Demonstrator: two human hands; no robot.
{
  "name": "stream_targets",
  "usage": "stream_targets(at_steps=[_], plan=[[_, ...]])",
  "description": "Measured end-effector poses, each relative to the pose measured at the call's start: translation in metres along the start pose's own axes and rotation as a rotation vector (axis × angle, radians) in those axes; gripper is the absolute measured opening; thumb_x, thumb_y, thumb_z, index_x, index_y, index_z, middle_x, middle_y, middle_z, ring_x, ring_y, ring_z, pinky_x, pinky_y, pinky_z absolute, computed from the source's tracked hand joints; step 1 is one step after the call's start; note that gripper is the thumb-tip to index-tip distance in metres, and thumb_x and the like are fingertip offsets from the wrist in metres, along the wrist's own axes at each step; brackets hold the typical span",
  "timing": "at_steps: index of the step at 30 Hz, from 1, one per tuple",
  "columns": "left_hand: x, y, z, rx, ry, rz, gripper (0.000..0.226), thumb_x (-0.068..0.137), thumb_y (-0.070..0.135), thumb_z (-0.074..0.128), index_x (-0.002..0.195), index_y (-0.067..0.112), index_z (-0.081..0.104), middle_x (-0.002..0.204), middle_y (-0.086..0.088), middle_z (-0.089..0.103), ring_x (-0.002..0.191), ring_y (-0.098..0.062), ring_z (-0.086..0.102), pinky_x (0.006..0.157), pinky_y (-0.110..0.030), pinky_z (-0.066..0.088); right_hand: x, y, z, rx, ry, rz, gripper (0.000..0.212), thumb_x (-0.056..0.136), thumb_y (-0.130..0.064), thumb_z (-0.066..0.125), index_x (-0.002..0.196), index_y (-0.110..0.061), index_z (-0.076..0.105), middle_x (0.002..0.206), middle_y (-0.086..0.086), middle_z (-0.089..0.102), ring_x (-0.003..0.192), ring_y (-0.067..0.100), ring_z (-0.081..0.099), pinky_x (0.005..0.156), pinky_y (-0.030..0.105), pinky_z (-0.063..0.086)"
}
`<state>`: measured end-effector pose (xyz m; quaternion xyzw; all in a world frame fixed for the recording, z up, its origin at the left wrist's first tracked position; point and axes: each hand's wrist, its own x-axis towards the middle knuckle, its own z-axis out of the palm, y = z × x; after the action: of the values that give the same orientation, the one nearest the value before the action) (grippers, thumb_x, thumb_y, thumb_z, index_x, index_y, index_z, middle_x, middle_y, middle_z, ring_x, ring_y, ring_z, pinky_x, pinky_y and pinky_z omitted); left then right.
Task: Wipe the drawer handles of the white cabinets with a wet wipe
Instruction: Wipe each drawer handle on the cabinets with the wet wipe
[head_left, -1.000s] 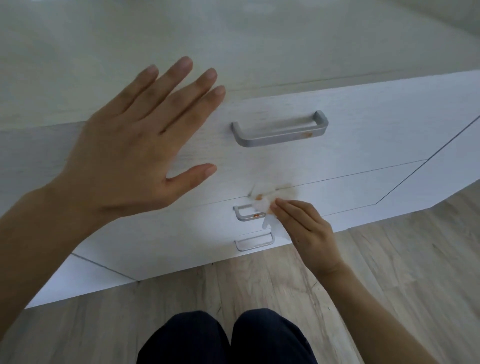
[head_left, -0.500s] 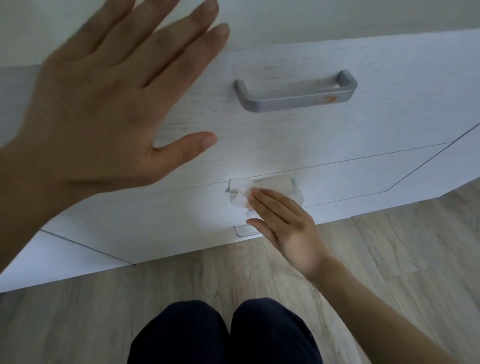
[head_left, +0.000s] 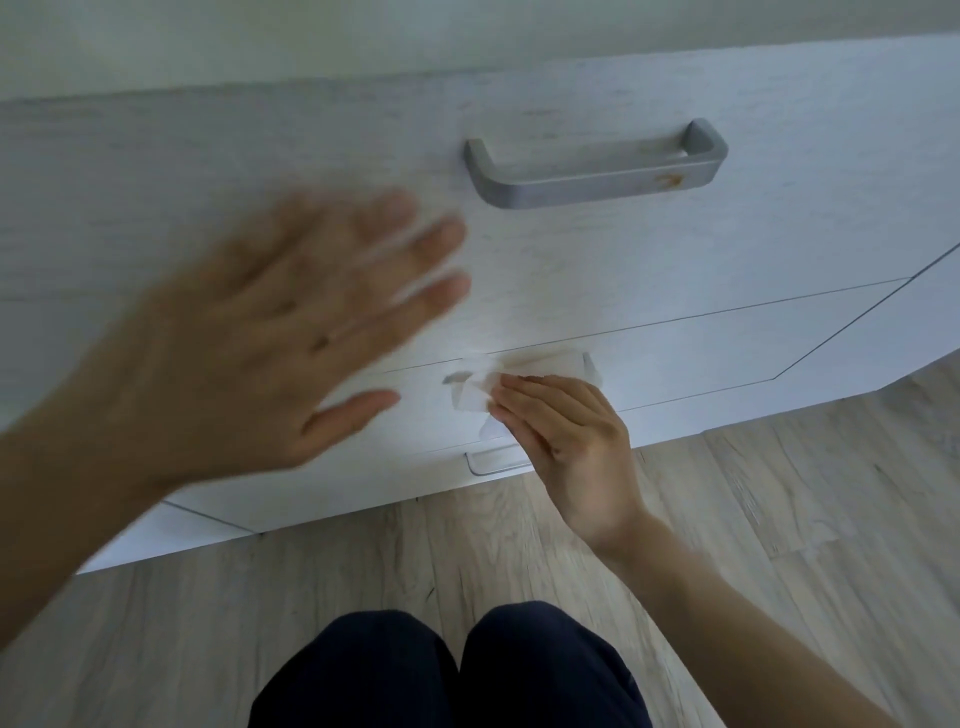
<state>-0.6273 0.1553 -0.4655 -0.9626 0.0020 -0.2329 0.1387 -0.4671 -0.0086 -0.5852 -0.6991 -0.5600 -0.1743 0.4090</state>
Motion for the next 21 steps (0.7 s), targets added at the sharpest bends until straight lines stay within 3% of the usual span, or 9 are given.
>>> stream_targets(at_steps=[2, 4, 13, 21], plan=[[-0.014, 0.001, 0.015, 0.184, -0.075, 0.139, 0.061, 0.097, 0.039, 0.039, 0.148, 0.005, 0.032, 0.155, -0.018, 0.025, 0.143, -0.035, 0.022, 0.117, -0.043, 0.011, 0.001, 0.0, 0.004, 0.004, 0.004, 0.005, 0.015, 0.084, -0.015, 0.066, 0.093, -0.007, 0.075, 0.095, 0.002, 0.073, 0.087, 0.02, 0.068, 0.08, 0.032, 0.052], [-0.032, 0.0, 0.03, 0.281, -0.153, 0.126, 0.064, 0.098, 0.041, 0.037, 0.151, 0.008, 0.023, 0.158, -0.014, 0.017, 0.145, -0.031, 0.014, 0.12, -0.043, 0.006, 0.001, 0.005, 0.005, 0.009, -0.006, -0.016, 0.014, 0.084, -0.017, 0.067, 0.091, -0.006, 0.074, 0.092, 0.003, 0.073, 0.083, 0.02, 0.067, 0.077, 0.032, 0.052], [-0.034, -0.001, 0.053, 0.45, -0.085, 0.121, 0.065, 0.097, 0.047, 0.037, 0.151, 0.012, 0.026, 0.159, -0.009, 0.014, 0.147, -0.026, 0.004, 0.12, -0.04, -0.003, 0.003, 0.014, 0.01, 0.01, 0.003, -0.062, 0.015, 0.083, -0.018, 0.071, 0.081, -0.003, 0.072, 0.082, 0.006, 0.071, 0.075, 0.024, 0.064, 0.067, 0.035, 0.053], [-0.033, -0.004, 0.056, 0.47, -0.057, 0.144, 0.066, 0.096, 0.049, 0.036, 0.151, 0.013, 0.026, 0.159, -0.008, 0.014, 0.147, -0.025, 0.003, 0.12, -0.039, -0.004, -0.001, 0.017, 0.01, -0.008, 0.011, -0.059, 0.013, 0.082, -0.014, 0.073, 0.083, -0.001, 0.072, 0.085, 0.009, 0.071, 0.078, 0.026, 0.065, 0.07, 0.034, 0.054]])
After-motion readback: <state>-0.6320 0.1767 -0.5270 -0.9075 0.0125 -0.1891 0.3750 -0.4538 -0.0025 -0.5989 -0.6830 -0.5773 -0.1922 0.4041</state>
